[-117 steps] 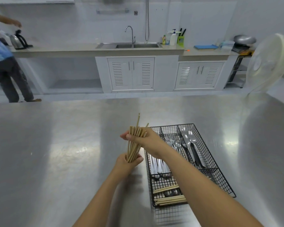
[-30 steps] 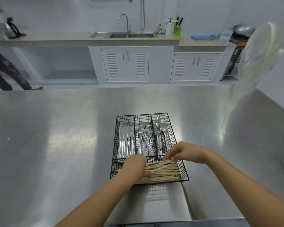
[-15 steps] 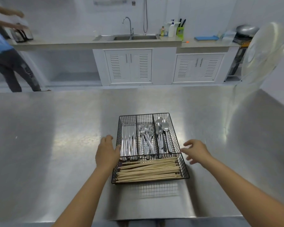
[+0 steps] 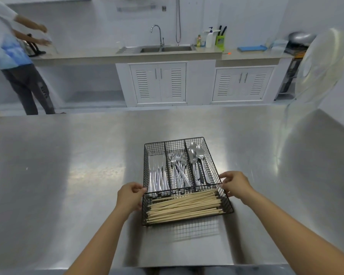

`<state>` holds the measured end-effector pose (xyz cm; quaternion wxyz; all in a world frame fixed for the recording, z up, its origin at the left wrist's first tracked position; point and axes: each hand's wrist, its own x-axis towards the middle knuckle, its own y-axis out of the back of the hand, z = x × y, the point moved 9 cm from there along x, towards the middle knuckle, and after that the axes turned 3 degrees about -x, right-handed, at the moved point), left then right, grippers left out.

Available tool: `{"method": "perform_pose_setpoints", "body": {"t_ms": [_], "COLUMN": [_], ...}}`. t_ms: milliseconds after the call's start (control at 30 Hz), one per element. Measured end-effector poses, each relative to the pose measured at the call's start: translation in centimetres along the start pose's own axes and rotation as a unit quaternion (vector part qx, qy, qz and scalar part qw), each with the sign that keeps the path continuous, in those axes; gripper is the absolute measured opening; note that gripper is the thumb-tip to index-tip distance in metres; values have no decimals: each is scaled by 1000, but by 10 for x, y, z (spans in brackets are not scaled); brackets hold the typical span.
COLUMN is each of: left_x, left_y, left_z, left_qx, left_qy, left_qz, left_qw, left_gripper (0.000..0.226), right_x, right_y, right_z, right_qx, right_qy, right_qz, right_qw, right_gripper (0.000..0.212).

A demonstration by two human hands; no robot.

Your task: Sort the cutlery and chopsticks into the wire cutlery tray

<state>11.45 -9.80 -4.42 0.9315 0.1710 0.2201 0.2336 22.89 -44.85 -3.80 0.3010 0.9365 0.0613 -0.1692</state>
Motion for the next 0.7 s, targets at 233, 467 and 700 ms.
{"method": "perform_pose_setpoints", "body": {"t_ms": [233, 467, 700], "left_x": [8, 12, 14], "left_y": [15, 23, 22], "left_z": [-2, -3, 2], "left_qx": [41, 39, 93], "left_qy": [-3, -11, 24], "left_qz": [16, 26, -14], "left_qw": [999, 999, 995], "left_gripper": [9, 7, 11], "right_x": [-9, -11, -7], "right_y": [-15, -24, -26], "right_z": [0, 0, -14], "right_qx": [8, 8, -62], "right_qy": [0, -19, -37], "right_qz": [-49, -70, -92], "right_qw": [999, 997, 993], "right_gripper": [32, 29, 23]}}
